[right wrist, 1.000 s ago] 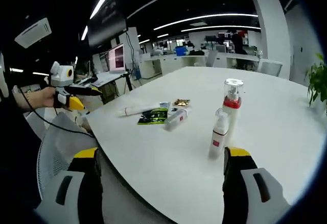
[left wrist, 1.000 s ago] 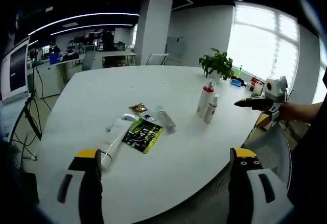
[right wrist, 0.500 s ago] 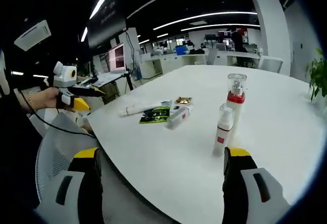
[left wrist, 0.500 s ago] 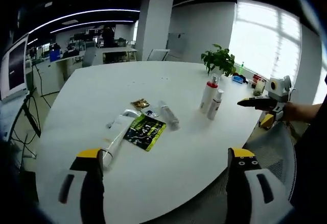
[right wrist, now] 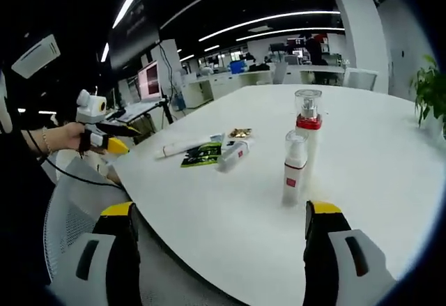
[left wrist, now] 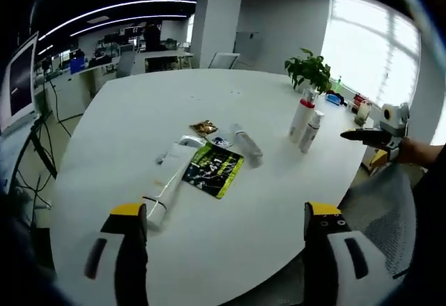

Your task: Arrange the skincare products in the storage area until every visible bottle or jar stands upright without overlapping.

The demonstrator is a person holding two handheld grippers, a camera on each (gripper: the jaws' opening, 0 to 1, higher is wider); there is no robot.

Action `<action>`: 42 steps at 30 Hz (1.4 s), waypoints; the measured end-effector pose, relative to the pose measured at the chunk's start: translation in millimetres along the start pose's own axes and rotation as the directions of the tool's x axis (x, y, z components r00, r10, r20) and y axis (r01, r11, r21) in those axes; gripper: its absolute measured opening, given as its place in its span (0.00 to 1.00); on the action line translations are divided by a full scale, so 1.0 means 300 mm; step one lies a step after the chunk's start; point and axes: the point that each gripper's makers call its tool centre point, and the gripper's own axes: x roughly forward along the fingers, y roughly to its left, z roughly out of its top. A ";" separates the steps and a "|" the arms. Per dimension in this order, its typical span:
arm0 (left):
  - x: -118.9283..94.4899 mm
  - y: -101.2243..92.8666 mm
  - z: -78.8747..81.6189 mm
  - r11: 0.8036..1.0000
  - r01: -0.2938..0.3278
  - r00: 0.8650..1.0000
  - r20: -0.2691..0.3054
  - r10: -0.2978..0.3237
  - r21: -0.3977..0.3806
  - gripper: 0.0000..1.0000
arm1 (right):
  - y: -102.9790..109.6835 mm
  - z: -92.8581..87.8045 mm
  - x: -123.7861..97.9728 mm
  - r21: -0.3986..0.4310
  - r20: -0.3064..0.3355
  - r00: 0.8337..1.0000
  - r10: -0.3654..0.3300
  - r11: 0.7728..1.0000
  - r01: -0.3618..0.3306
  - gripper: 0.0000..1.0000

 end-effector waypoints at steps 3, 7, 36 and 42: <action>0.024 0.036 -0.003 1.000 -0.011 1.000 -0.026 0.011 0.009 0.82 | 0.006 -0.011 0.013 0.013 -0.010 1.000 0.002 1.000 -0.002 1.00; 0.054 0.077 0.008 1.000 -0.021 0.999 -0.031 0.021 0.009 0.78 | 0.009 -0.022 0.023 0.008 -0.034 0.999 0.001 1.000 -0.001 1.00; 0.246 0.264 -0.052 0.993 0.014 0.972 -0.235 0.014 0.118 0.56 | 0.022 -0.039 0.089 0.018 -0.115 0.993 0.030 0.999 -0.028 1.00; 0.286 0.270 -0.062 0.987 0.059 0.948 -0.317 -0.008 0.152 0.50 | 0.021 -0.046 0.100 0.018 -0.134 0.990 0.041 0.999 -0.039 1.00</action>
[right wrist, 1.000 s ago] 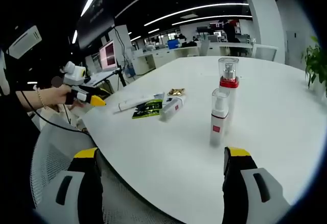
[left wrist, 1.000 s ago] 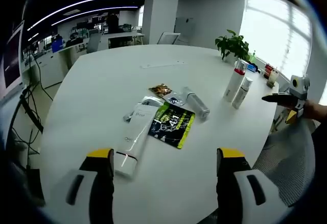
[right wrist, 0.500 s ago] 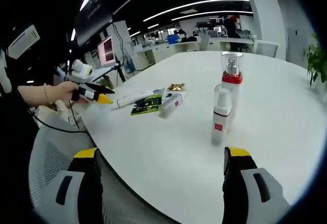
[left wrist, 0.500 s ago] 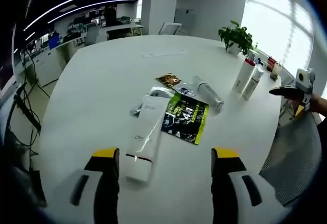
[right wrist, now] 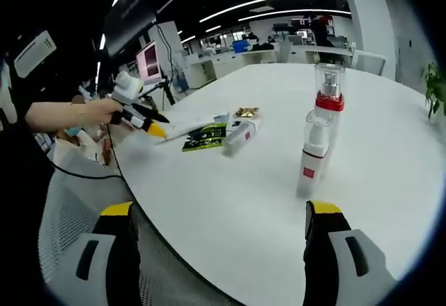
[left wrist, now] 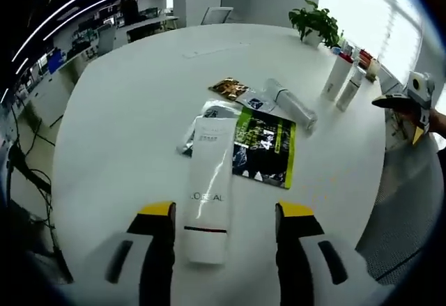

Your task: Arrange the skincare products in the storage area until every visible bottle or jar stands upright without overlapping.

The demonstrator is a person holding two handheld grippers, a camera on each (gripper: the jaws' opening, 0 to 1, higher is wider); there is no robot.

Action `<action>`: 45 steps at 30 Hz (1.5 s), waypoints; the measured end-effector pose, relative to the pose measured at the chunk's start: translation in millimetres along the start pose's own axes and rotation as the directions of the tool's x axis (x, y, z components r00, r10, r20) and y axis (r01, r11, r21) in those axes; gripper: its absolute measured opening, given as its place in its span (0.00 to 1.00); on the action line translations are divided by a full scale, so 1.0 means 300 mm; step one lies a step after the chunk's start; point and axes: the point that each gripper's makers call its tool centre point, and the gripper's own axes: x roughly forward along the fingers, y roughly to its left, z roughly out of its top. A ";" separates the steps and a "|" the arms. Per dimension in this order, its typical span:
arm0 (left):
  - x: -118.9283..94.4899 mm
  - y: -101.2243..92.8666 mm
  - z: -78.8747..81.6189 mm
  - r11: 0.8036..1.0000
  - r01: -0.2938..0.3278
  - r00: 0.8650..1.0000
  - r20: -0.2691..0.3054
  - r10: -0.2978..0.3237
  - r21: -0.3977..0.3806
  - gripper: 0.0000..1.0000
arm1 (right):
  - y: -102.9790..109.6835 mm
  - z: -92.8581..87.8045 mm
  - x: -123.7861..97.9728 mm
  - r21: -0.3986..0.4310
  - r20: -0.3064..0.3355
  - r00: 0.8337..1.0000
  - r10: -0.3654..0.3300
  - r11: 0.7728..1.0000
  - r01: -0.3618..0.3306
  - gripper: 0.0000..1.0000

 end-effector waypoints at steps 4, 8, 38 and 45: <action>0.050 0.012 -0.013 0.998 0.020 0.997 -0.080 -0.016 0.052 0.49 | 0.010 0.004 0.012 0.006 -0.001 1.000 0.004 1.000 -0.004 1.00; 0.062 0.013 0.003 0.997 0.033 0.994 -0.107 -0.026 0.066 0.45 | 0.020 0.005 0.027 0.001 -0.012 1.000 0.014 1.000 -0.014 1.00; 0.142 0.079 -0.003 0.984 0.057 0.951 -0.308 -0.002 0.169 0.29 | 0.053 0.023 0.101 0.005 -0.024 0.999 0.048 0.999 -0.048 1.00; 0.144 0.082 0.003 0.992 0.042 0.964 -0.267 -0.009 0.117 0.27 | 0.060 0.023 0.103 0.012 -0.022 0.998 0.053 0.999 -0.053 1.00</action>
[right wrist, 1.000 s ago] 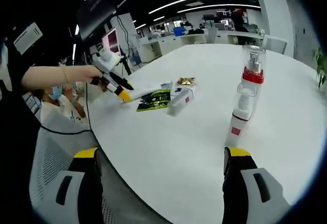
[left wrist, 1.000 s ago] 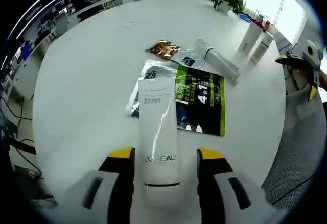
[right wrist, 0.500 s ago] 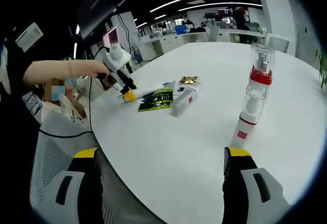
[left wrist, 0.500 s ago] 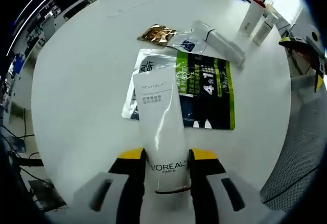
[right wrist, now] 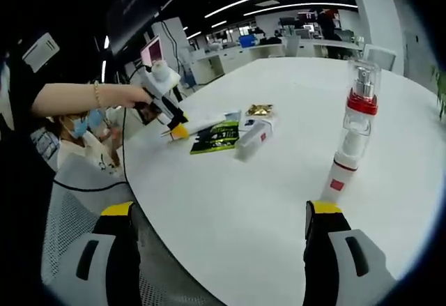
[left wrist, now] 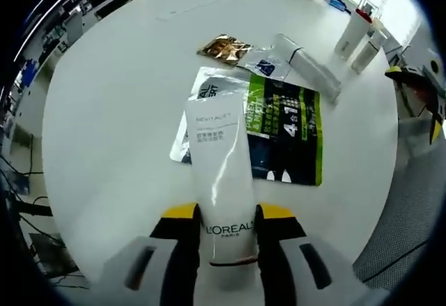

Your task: Arrange the skincare products in the storage area until every visible bottle or jar stands upright without overlapping.

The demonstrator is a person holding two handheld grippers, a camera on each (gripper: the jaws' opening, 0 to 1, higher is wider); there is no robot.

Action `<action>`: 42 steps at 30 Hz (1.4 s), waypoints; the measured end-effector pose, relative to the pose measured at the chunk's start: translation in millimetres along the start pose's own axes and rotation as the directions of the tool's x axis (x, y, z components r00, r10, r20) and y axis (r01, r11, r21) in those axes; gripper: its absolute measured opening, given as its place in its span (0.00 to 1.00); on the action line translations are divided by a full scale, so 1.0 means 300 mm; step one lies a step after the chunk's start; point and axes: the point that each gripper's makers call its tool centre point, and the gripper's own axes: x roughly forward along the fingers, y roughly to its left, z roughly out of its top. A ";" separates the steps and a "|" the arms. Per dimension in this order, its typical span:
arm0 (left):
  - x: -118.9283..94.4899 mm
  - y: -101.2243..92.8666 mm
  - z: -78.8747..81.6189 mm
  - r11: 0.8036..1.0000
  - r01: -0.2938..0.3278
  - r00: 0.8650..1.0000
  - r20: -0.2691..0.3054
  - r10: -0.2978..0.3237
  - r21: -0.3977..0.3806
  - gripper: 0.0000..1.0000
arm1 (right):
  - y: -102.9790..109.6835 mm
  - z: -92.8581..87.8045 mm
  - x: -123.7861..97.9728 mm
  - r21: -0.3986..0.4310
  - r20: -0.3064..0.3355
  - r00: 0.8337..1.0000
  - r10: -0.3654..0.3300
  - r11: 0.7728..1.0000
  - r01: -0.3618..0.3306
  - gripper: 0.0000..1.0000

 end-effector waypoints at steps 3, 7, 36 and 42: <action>0.001 0.001 0.007 1.000 -0.001 1.000 0.010 0.001 0.002 0.27 | 0.001 0.003 0.001 -0.001 0.001 1.000 0.003 1.000 -0.003 1.00; -0.004 0.001 0.007 1.000 -0.006 1.000 0.028 0.007 -0.017 0.27 | -0.001 0.004 0.003 -0.002 0.002 1.000 0.007 1.000 -0.007 1.00; -0.195 -0.150 0.025 0.961 0.094 0.958 0.285 -0.016 -0.261 0.26 | 0.102 0.083 0.071 -0.006 0.038 0.993 0.111 0.994 -0.110 0.98; -0.225 -0.187 0.068 0.952 0.129 0.933 0.360 -0.021 -0.277 0.26 | 0.146 0.141 0.101 0.023 0.090 0.983 0.162 0.986 -0.165 0.96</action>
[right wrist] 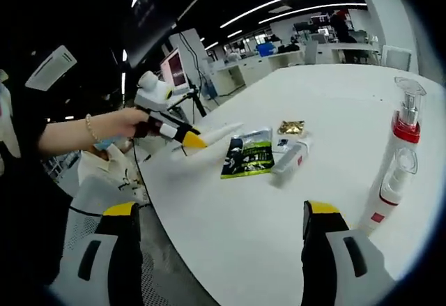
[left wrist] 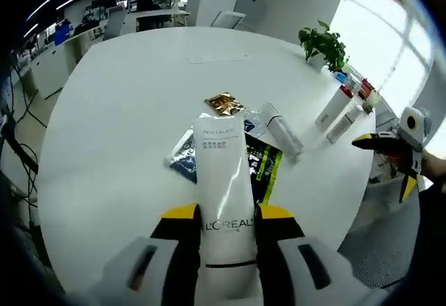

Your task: Arrange the skincare products in the storage area until every visible bottle or jar stands upright without overlapping.

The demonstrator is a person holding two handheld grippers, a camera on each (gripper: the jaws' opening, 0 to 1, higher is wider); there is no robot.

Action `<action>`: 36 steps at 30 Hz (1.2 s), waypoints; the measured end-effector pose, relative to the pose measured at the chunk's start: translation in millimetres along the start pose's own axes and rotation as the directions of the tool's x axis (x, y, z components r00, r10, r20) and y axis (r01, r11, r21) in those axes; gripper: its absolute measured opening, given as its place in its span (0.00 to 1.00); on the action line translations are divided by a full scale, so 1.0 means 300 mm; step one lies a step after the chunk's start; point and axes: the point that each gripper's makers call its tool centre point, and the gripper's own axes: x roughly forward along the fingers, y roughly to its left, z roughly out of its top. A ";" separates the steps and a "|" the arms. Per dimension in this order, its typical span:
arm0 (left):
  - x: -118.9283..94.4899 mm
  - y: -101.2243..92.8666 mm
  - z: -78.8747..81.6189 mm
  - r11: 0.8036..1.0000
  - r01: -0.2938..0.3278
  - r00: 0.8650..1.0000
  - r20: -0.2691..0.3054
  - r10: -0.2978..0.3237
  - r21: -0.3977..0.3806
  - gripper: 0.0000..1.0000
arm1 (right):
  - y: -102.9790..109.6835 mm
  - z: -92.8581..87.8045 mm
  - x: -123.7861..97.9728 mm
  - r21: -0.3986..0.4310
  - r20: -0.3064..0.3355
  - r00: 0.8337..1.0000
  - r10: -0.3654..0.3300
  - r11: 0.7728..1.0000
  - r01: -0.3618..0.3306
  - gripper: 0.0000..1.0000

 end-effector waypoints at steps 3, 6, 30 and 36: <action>-0.013 -0.020 0.022 1.000 0.018 0.999 0.035 -0.018 -0.003 0.26 | 0.015 0.023 0.026 0.029 0.026 0.999 0.036 0.999 -0.036 0.96; -0.033 -0.044 0.030 1.000 0.027 0.999 0.047 -0.027 -0.002 0.26 | 0.051 0.065 0.044 0.066 0.073 0.995 0.067 0.995 -0.072 0.96; -0.102 -0.366 0.096 0.985 0.149 0.973 0.164 -0.161 0.085 0.26 | 0.125 0.257 0.197 0.470 0.319 0.940 0.122 0.841 -0.268 0.86; -0.124 -0.403 0.103 0.984 0.134 0.973 0.170 -0.154 0.121 0.26 | 0.104 0.261 0.205 0.530 0.340 0.937 0.086 0.805 -0.266 0.77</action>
